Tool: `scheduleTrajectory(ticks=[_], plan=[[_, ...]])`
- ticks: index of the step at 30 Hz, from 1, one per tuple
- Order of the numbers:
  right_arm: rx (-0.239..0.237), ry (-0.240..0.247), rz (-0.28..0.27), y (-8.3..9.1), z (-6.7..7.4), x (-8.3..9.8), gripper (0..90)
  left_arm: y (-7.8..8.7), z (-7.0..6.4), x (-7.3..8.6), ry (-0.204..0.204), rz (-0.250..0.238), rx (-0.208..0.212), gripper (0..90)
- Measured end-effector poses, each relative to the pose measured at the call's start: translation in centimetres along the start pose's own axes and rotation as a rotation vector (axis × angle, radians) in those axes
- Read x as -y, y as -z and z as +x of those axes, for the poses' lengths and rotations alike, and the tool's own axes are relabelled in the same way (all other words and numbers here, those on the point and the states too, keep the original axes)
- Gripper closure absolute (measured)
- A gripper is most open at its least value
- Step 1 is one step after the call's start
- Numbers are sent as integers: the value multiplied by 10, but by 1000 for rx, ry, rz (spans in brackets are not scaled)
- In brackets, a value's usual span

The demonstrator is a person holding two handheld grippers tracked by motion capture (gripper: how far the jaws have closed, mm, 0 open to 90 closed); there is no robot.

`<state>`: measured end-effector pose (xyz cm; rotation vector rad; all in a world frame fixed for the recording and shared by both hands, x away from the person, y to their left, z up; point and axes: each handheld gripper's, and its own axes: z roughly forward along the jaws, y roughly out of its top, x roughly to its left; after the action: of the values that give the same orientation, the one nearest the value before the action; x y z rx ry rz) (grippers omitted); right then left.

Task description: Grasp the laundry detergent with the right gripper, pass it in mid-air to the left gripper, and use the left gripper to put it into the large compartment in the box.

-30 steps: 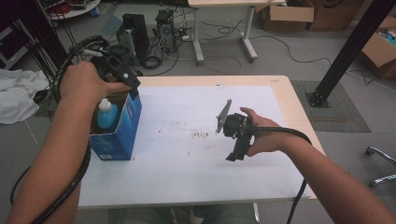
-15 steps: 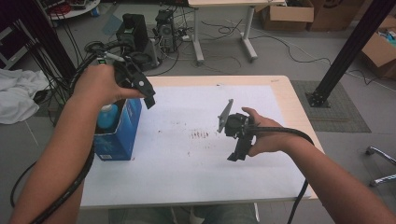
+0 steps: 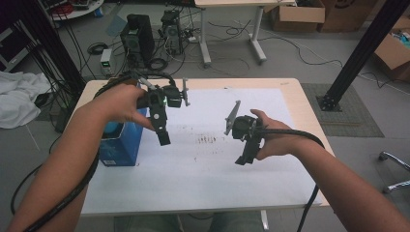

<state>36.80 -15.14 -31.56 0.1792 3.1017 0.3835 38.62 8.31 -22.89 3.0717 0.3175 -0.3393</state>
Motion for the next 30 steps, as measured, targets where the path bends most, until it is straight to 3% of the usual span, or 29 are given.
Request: scheduleTrajectory(ticks=[6, 12, 30], plan=[[-5, 1, 5, 0, -3, 0, 0, -5, -3, -9, -55, -1, 4, 1], [-1, -5, 3, 3, -8, 1, 0, -5, -2, -13, -79, -10, 1, 1], [3, -17, 8, 2, -10, 3, 0, -5, 5, -12, -78, -16, 2, 1]])
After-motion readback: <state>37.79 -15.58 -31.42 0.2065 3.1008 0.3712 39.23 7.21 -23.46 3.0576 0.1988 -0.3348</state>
